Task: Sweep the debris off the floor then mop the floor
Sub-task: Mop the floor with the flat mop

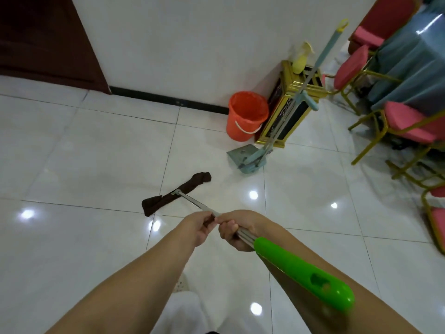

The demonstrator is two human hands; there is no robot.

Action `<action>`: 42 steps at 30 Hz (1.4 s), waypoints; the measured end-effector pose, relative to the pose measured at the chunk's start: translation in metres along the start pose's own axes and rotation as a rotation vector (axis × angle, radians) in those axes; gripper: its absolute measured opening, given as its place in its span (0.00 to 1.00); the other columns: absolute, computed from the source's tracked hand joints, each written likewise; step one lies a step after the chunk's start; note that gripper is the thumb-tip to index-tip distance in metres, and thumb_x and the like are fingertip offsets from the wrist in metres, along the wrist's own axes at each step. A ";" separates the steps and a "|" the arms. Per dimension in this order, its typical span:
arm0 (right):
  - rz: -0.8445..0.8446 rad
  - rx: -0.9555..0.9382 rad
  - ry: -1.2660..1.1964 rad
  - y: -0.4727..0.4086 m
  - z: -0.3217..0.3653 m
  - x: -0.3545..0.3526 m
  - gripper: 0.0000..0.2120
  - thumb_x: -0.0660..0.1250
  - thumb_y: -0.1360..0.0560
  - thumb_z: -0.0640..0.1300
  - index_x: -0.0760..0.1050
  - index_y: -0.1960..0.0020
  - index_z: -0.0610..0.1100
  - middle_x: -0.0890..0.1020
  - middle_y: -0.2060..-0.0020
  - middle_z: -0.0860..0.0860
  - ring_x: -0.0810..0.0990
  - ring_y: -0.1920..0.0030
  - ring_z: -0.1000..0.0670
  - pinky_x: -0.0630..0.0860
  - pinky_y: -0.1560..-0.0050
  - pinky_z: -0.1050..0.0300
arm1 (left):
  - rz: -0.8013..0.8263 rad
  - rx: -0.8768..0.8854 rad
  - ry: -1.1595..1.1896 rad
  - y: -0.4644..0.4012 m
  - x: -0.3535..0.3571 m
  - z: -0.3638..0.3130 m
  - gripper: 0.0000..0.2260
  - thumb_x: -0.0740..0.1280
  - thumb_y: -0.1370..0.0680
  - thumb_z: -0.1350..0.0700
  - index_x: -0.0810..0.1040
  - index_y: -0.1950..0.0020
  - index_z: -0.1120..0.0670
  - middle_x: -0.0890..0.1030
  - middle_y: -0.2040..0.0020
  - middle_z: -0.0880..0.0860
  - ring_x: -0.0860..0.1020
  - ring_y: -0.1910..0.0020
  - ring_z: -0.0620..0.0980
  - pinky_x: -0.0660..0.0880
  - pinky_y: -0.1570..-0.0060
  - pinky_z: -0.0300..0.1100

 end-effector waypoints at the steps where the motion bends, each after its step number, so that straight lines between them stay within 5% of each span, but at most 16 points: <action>1: 0.010 0.003 -0.022 -0.006 0.008 0.009 0.08 0.59 0.21 0.36 0.70 0.59 0.40 0.66 0.79 0.50 0.64 0.85 0.57 0.63 0.84 0.72 | -0.005 0.008 0.001 -0.005 -0.002 -0.011 0.13 0.57 0.20 0.69 0.72 0.65 0.64 0.76 0.81 0.54 0.77 0.82 0.44 0.76 0.78 0.32; 7: 0.069 0.009 -0.082 -0.037 0.054 0.054 0.09 0.58 0.20 0.37 0.69 0.58 0.39 0.66 0.82 0.49 0.65 0.86 0.57 0.64 0.86 0.70 | -0.040 0.023 0.101 -0.036 -0.013 -0.068 0.12 0.58 0.20 0.68 0.72 0.63 0.64 0.77 0.80 0.54 0.79 0.74 0.49 0.76 0.78 0.32; 11: 0.099 0.000 -0.117 -0.053 0.099 0.081 0.06 0.59 0.20 0.36 0.69 0.56 0.38 0.68 0.82 0.48 0.66 0.86 0.57 0.65 0.86 0.70 | -0.025 0.031 0.145 -0.061 -0.008 -0.110 0.09 0.58 0.21 0.68 0.73 0.60 0.66 0.78 0.69 0.58 0.76 0.64 0.50 0.77 0.76 0.32; 16: 0.172 -0.007 -0.199 -0.076 0.172 0.117 0.07 0.58 0.20 0.34 0.68 0.57 0.37 0.71 0.82 0.46 0.66 0.87 0.56 0.67 0.85 0.70 | -0.048 0.110 0.073 -0.094 0.011 -0.186 0.09 0.60 0.23 0.70 0.74 0.63 0.66 0.79 0.76 0.55 0.80 0.75 0.47 0.77 0.75 0.32; 25: 0.208 0.060 -0.224 -0.116 0.302 0.169 0.04 0.60 0.22 0.33 0.70 0.55 0.38 0.72 0.79 0.45 0.67 0.86 0.54 0.66 0.86 0.69 | -0.096 0.133 0.068 -0.164 0.043 -0.306 0.06 0.60 0.22 0.69 0.75 0.57 0.67 0.77 0.60 0.61 0.76 0.61 0.53 0.79 0.70 0.35; 34: 0.237 0.080 -0.200 -0.145 0.380 0.240 0.08 0.58 0.20 0.34 0.69 0.58 0.38 0.70 0.81 0.45 0.67 0.86 0.54 0.66 0.87 0.68 | -0.172 0.168 0.181 -0.198 0.030 -0.404 0.08 0.62 0.23 0.70 0.75 0.62 0.66 0.80 0.76 0.56 0.80 0.72 0.50 0.77 0.76 0.33; 38: 0.253 0.088 -0.245 -0.168 0.409 0.287 0.08 0.57 0.20 0.34 0.69 0.58 0.38 0.69 0.80 0.45 0.67 0.86 0.53 0.67 0.86 0.68 | -0.174 0.188 0.236 -0.212 0.012 -0.459 0.07 0.62 0.22 0.69 0.75 0.61 0.67 0.80 0.75 0.56 0.77 0.63 0.52 0.78 0.74 0.33; 42: 0.259 0.075 -0.322 -0.193 0.440 0.348 0.05 0.58 0.21 0.34 0.69 0.56 0.38 0.70 0.80 0.45 0.68 0.85 0.53 0.68 0.86 0.67 | -0.116 0.193 0.195 -0.224 -0.009 -0.528 0.06 0.62 0.23 0.70 0.76 0.58 0.68 0.81 0.67 0.60 0.81 0.68 0.51 0.79 0.72 0.34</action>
Point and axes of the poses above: each hand's wrist, its own y-axis away from the middle knuckle, its own x-axis out of the palm, z = x × y, the point moved 9 cm from there along -y, towards the middle knuckle
